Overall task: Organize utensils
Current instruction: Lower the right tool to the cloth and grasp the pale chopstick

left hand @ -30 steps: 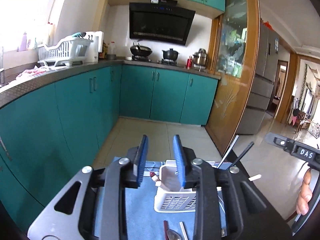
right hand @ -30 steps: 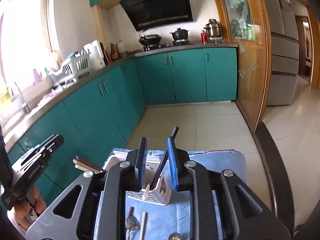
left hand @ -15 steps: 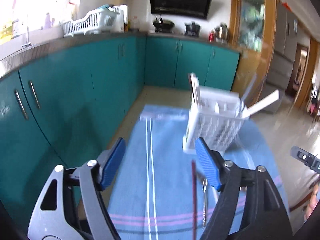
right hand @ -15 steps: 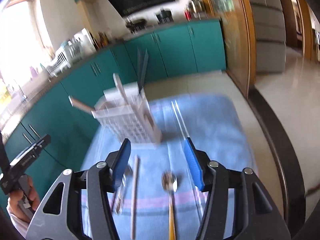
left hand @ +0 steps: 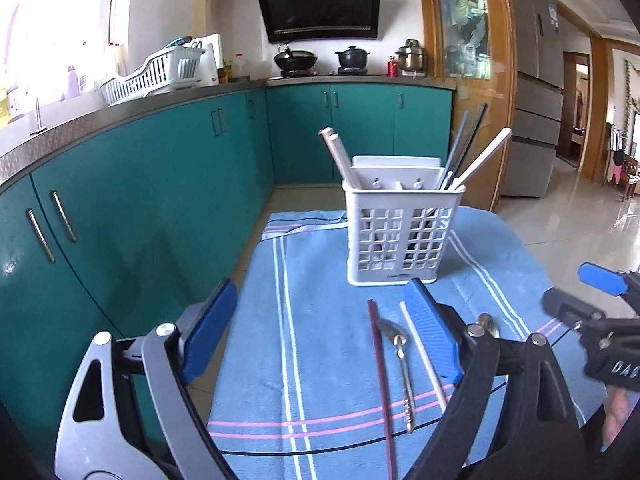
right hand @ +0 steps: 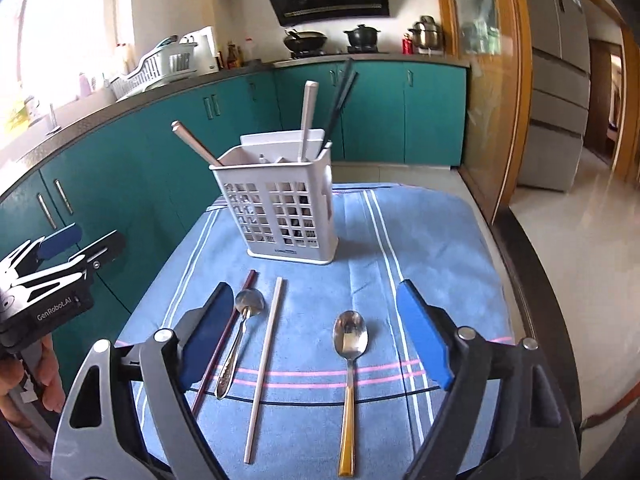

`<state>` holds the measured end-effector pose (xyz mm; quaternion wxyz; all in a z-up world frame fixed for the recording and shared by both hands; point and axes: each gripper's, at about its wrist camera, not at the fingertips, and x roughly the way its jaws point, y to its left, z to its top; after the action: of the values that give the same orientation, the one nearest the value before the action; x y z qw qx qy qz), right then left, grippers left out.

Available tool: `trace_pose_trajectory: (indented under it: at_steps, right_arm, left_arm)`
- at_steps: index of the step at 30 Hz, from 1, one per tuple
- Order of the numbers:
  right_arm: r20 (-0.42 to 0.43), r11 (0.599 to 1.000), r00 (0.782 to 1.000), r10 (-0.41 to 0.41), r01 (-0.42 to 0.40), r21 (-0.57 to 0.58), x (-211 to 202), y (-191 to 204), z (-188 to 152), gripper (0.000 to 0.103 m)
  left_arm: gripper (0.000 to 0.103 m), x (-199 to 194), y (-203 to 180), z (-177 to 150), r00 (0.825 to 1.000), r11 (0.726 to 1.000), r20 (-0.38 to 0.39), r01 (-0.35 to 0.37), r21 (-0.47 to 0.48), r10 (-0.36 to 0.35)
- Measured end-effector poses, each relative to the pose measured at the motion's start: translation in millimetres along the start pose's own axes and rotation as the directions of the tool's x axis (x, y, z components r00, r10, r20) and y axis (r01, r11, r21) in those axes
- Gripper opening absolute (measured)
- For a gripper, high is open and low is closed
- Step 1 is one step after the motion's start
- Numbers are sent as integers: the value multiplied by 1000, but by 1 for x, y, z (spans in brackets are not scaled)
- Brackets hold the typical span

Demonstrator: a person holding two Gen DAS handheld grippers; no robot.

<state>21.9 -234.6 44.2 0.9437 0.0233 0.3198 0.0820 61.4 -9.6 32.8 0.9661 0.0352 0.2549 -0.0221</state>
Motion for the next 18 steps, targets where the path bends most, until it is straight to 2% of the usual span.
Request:
trace_pose_trajectory:
  at_steps: [8, 11, 15, 17, 18]
  right_arm:
    - [-3, 1000, 1000, 15, -15, -2, 0, 0, 0, 82]
    - [-11, 1000, 1000, 15, -15, 3, 2, -2, -3, 83]
    - [-95, 1000, 995, 26, -26, 4, 19, -3, -14, 82]
    - [-145, 999, 988, 47, -48, -4, 31, 1, -22, 73]
    - [-177, 998, 983, 56, -59, -12, 38, 5, -26, 65]
  left_arm:
    - [88, -1, -14, 1, 1000, 999, 12, 7, 34, -8]
    - [89, 4, -18, -1, 1000, 999, 1, -13, 51, 12]
    - [89, 12, -12, -7, 998, 998, -27, -49, 50, 50]
    - [89, 15, -6, -10, 997, 997, -41, -69, 37, 70]
    - [89, 17, -1, -12, 996, 997, -53, -77, 25, 78]
